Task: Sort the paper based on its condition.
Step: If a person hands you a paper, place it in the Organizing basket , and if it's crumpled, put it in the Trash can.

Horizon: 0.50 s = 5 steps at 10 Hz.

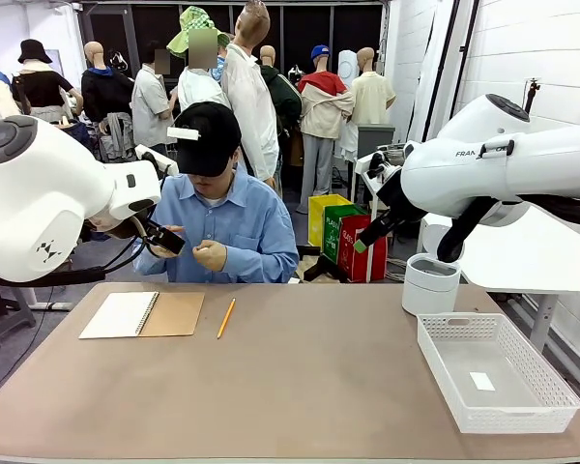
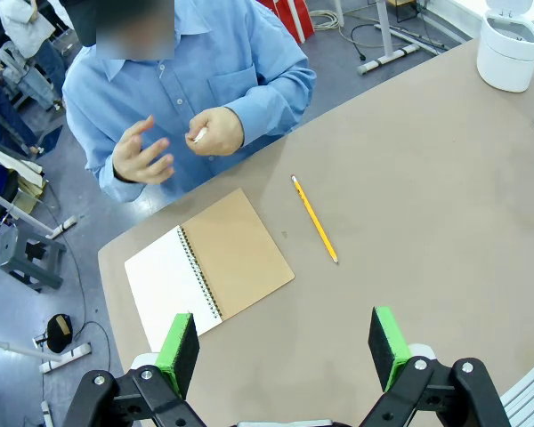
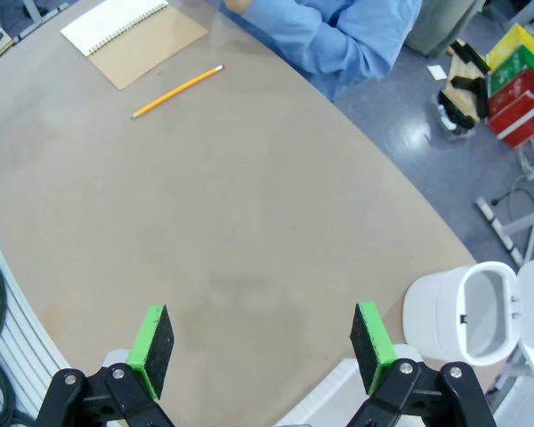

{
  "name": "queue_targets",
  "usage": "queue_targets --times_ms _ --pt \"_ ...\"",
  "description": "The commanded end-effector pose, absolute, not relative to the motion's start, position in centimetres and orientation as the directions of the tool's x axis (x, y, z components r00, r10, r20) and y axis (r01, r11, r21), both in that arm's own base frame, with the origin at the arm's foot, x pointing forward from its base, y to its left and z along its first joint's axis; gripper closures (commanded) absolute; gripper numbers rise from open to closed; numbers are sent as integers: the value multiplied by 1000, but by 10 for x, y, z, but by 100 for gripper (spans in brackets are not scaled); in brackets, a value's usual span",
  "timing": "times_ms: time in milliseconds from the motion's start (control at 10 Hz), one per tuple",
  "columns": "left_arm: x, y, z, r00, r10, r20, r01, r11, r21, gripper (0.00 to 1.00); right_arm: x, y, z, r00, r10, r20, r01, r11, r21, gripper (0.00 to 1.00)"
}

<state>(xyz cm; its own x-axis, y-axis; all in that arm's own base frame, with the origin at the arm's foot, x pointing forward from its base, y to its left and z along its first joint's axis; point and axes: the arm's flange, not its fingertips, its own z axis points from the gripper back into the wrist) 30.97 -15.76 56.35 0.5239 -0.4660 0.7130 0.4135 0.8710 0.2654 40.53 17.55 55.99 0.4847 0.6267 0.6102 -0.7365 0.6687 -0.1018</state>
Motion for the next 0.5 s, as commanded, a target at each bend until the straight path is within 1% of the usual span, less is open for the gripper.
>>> queue_targets --times_ms 0,400 --pt "310 -157 563 515 -478 712 415 866 281 0 407 177 558 490 626 607 -734 672 -100 0" --pt "310 -157 563 515 -478 712 415 866 281 0 407 177 558 490 626 607 -734 672 -100 0"
